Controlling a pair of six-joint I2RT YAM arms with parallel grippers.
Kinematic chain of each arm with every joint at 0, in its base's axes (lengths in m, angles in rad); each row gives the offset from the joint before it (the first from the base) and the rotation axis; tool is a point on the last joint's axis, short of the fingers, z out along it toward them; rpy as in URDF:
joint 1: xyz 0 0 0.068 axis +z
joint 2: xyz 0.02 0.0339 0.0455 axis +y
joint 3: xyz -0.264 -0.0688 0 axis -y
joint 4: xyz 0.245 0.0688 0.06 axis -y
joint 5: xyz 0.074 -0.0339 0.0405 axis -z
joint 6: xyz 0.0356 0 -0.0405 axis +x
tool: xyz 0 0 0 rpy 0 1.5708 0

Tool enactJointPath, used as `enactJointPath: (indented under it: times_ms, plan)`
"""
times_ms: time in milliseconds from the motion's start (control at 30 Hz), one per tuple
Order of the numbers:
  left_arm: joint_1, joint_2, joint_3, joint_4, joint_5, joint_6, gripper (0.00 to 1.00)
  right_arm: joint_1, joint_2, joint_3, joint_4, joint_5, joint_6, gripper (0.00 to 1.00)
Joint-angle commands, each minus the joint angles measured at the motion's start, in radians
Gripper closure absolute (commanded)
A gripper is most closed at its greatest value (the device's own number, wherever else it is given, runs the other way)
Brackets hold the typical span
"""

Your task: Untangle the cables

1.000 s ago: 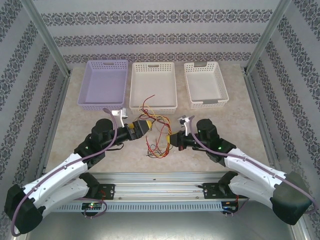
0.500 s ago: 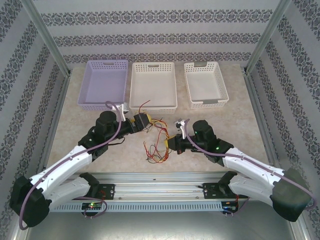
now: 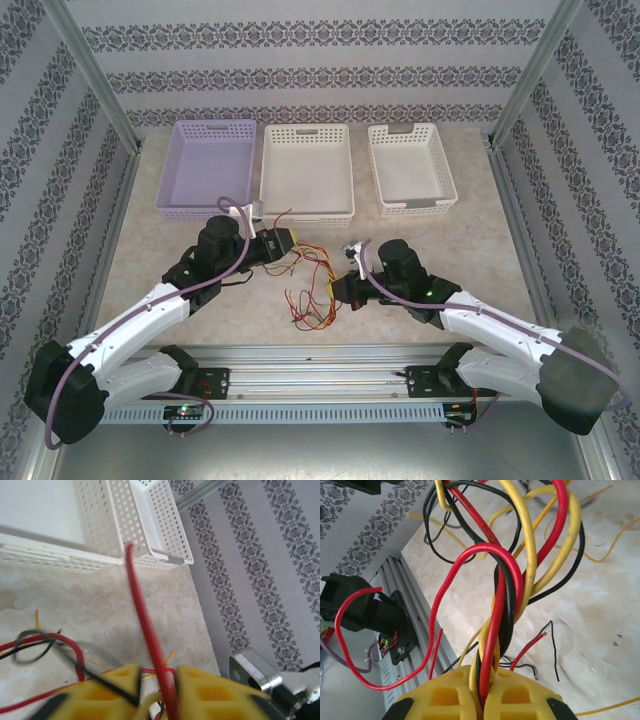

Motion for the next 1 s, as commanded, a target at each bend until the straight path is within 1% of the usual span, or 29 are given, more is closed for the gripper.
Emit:
enactJointPath:
  times_ms: [0, 33, 100, 200, 333, 367, 400, 433, 467, 567, 600, 633, 733, 867, 967]
  plan:
    - [0.019, -0.026, 0.029, -0.023, 0.016, 0.029, 0.94, 0.012, 0.005, 0.039, -0.008, 0.032, -0.033, 1.00]
    - [0.020, -0.028, 0.030, -0.031, 0.016, 0.035, 1.00, 0.012, 0.006, 0.043, -0.019, 0.050, -0.036, 1.00]
    - [0.027, -0.039, 0.030, -0.053, 0.010, 0.049, 1.00, 0.012, 0.008, 0.048, -0.040, 0.083, -0.043, 1.00]
    - [0.036, -0.070, 0.026, -0.103, -0.029, 0.074, 1.00, 0.010, 0.006, 0.056, -0.069, 0.146, -0.054, 1.00]
    - [0.045, -0.104, 0.021, -0.185, -0.097, 0.086, 1.00, -0.001, 0.007, 0.073, -0.121, 0.295, -0.060, 1.00]
    - [0.046, -0.106, 0.017, -0.199, -0.111, 0.081, 1.00, -0.010, 0.012, 0.078, -0.127, 0.310, -0.062, 1.00]
    - [0.044, -0.108, 0.014, -0.207, -0.121, 0.075, 1.00, -0.018, 0.016, 0.080, -0.126, 0.306, -0.062, 0.96]
    - [0.045, -0.107, 0.009, -0.219, -0.135, 0.064, 1.00, -0.025, 0.021, 0.083, -0.123, 0.301, -0.060, 0.85]
    - [0.046, -0.106, 0.003, -0.227, -0.148, 0.052, 1.00, -0.028, 0.023, 0.084, -0.118, 0.295, -0.058, 0.78]
    - [0.045, -0.103, -0.014, -0.236, -0.180, 0.024, 1.00, -0.029, 0.023, 0.093, -0.119, 0.282, -0.058, 0.65]
    - [0.046, -0.100, -0.017, -0.243, -0.192, 0.017, 1.00, -0.030, 0.020, 0.094, -0.118, 0.275, -0.059, 0.62]
    - [0.045, -0.097, -0.020, -0.247, -0.205, 0.008, 1.00, -0.029, 0.013, 0.092, -0.118, 0.266, -0.057, 0.60]
    - [0.045, -0.079, -0.022, -0.241, -0.217, -0.008, 1.00, -0.030, -0.014, 0.084, -0.109, 0.247, -0.043, 0.57]
    - [0.046, -0.052, -0.022, -0.196, -0.185, -0.018, 1.00, -0.019, -0.034, 0.072, -0.076, 0.198, -0.005, 0.55]
    - [0.045, -0.041, -0.011, -0.178, -0.177, -0.018, 1.00, 0.011, -0.003, 0.082, -0.048, 0.147, 0.012, 0.55]
